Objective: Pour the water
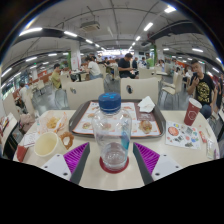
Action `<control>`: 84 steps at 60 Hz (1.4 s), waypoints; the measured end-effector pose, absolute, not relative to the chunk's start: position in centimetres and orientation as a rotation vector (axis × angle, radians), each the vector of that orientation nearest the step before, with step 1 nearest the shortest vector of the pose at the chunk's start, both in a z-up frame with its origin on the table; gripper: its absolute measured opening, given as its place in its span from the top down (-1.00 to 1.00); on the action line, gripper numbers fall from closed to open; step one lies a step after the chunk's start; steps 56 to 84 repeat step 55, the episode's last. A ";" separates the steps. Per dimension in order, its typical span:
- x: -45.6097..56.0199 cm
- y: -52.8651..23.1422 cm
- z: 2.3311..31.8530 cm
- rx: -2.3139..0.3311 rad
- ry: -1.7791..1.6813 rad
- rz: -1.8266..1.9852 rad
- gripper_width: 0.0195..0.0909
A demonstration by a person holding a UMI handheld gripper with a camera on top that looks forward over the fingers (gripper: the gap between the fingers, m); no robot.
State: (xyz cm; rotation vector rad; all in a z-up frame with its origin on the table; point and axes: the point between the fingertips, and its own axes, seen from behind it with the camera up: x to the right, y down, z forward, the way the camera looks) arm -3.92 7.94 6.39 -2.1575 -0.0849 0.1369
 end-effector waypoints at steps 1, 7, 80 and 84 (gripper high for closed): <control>-4.0 7.4 6.6 -2.169 -0.077 0.139 -0.82; -3.9 3.9 8.5 -2.226 -0.027 0.113 -0.84; -12.9 -15.2 15.6 -2.358 -0.087 0.046 -0.84; -12.9 -15.2 15.6 -2.358 -0.087 0.046 -0.84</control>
